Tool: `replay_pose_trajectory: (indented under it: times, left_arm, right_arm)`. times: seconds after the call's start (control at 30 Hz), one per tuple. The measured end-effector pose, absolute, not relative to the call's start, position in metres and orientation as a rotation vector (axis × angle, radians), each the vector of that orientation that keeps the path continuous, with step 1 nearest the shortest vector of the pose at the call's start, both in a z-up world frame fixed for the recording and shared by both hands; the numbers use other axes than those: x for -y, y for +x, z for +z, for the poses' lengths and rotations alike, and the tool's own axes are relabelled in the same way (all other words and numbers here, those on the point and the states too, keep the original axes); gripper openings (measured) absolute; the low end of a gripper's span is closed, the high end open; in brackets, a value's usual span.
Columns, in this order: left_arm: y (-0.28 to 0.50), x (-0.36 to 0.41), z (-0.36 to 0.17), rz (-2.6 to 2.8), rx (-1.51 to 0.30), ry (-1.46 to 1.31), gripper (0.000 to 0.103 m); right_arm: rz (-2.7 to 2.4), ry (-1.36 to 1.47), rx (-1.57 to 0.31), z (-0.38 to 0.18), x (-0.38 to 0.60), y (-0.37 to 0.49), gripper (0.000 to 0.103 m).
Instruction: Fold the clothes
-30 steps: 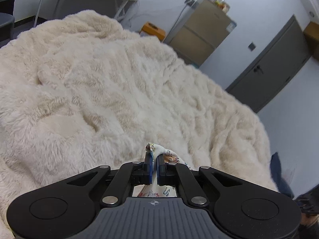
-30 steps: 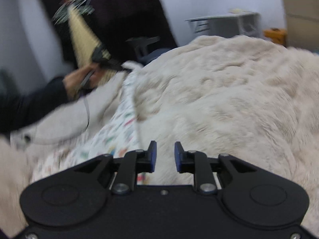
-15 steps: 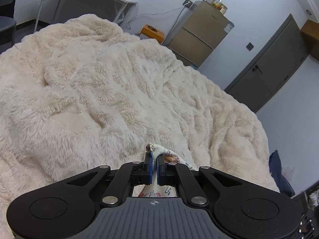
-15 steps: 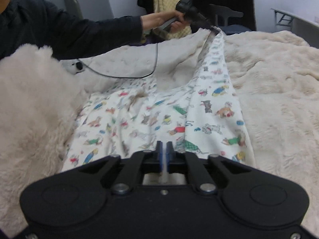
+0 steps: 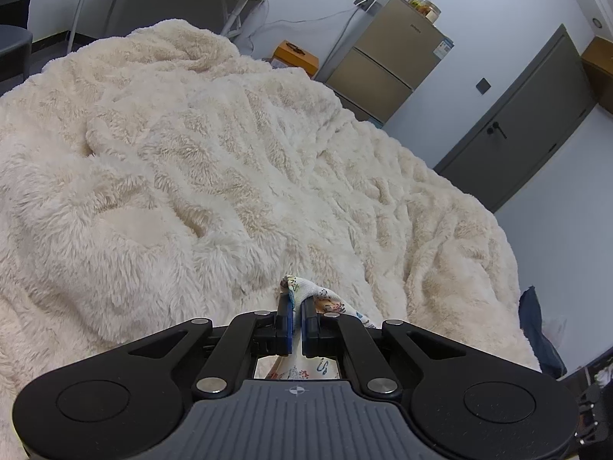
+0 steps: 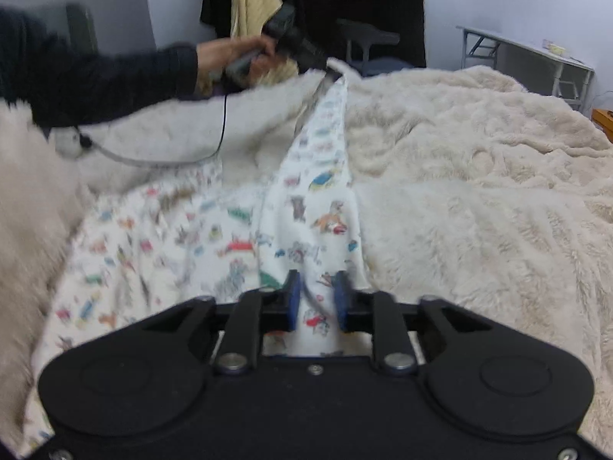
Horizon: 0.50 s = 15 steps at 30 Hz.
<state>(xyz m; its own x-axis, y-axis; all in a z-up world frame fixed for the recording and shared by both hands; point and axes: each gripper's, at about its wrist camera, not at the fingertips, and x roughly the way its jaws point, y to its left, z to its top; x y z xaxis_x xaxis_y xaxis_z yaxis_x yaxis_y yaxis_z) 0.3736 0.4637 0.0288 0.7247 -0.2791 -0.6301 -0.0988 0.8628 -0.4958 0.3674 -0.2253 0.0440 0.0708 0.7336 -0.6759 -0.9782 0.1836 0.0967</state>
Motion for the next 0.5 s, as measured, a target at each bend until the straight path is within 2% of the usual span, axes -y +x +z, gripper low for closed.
replay_pose_trajectory:
  times: [0.17, 0.5]
  left_arm:
    - [0.377, -0.463, 0.029, -0.105, -0.764, -0.529, 0.002]
    - [0.413, -0.448, 0.018, -0.064, -0.818, -0.486, 0.002]
  right_arm:
    - [1.275, -0.307, -0.632, 0.058, 0.247, 0.381, 0.000]
    - [1.074, -0.097, -0.696, 0.045, 0.278, 0.438, 0.000]
